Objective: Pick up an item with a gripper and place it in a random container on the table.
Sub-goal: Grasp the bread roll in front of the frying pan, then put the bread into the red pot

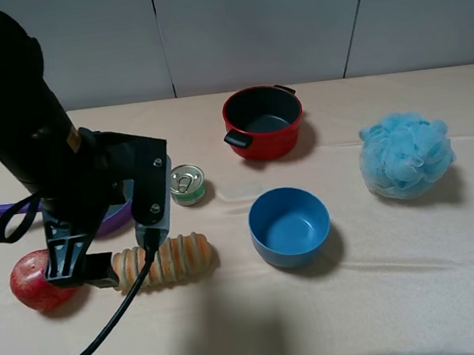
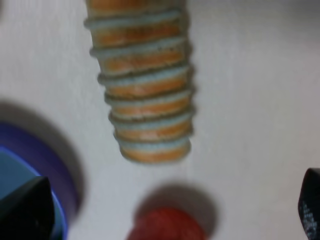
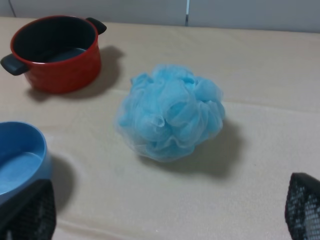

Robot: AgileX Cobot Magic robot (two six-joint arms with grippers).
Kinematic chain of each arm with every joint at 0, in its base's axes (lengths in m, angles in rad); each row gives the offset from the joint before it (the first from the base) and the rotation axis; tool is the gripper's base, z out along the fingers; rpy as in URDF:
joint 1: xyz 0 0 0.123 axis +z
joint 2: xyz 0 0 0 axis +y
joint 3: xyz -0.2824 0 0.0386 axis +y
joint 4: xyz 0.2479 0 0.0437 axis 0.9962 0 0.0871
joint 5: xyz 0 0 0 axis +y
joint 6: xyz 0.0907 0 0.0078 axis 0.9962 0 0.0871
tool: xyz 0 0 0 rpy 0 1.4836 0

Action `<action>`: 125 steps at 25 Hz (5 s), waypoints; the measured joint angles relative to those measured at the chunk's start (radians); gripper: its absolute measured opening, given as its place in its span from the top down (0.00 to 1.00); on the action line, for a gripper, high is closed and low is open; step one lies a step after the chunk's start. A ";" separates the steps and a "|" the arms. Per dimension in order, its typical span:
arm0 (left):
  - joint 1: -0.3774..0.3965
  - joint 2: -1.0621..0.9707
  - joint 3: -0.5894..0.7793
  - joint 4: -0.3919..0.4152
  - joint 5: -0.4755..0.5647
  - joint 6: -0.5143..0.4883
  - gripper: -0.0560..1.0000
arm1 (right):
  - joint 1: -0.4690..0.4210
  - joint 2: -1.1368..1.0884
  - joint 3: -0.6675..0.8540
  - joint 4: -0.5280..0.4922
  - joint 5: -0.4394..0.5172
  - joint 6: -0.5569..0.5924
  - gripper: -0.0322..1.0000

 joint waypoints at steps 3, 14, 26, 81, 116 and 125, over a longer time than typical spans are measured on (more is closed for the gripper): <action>0.000 0.048 0.000 0.000 -0.052 0.053 0.01 | 0.000 0.000 0.000 0.000 0.000 0.000 0.30; 0.000 0.219 -0.002 -0.020 -0.201 0.077 0.01 | 0.000 0.000 0.000 0.000 0.000 0.000 0.30; 0.000 0.355 -0.077 -0.045 -0.211 0.078 0.01 | 0.000 0.000 0.000 0.000 0.000 0.000 0.30; 0.000 0.467 -0.097 -0.070 -0.258 0.077 0.56 | 0.000 0.000 0.000 0.000 0.000 0.000 0.30; 0.000 0.445 -0.627 -0.067 0.179 -0.243 0.61 | 0.000 0.000 0.000 0.000 0.000 0.000 0.30; 0.000 0.445 -0.749 -0.065 0.109 -0.249 0.62 | 0.000 0.000 0.000 0.000 0.000 0.000 0.30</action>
